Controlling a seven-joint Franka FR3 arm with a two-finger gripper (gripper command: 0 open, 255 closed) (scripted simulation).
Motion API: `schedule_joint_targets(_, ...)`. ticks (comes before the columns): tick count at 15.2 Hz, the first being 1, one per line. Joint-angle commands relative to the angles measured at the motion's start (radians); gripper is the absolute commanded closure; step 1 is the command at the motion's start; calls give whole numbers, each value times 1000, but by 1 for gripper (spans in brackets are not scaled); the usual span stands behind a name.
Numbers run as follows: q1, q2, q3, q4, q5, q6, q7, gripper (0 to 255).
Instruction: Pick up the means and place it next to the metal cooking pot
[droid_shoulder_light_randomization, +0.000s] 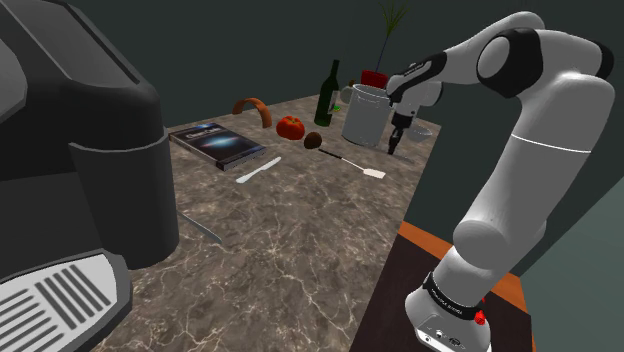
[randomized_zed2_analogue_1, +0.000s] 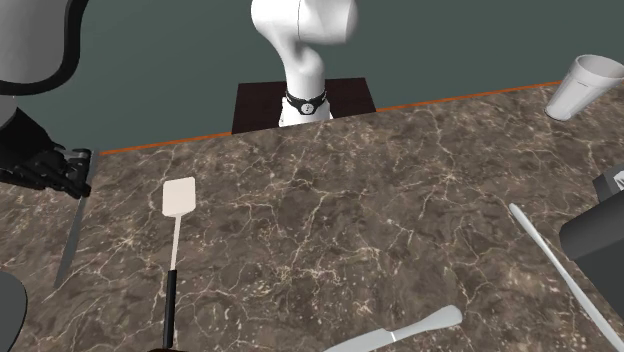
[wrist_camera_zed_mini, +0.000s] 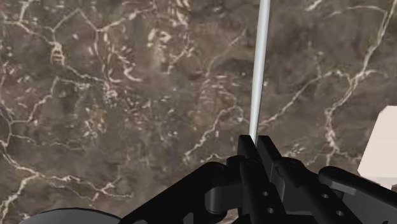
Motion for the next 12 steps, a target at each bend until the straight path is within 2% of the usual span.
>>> schedule_joint_targets(1, -3, 10, 0, -15, 6, 25, -6, 255)
schedule_joint_targets(11, -4, 22, 2, -26, 14, 46, -10, 255)
schedule_joint_targets(12, -4, 22, 2, -26, 14, 46, -10, 0)
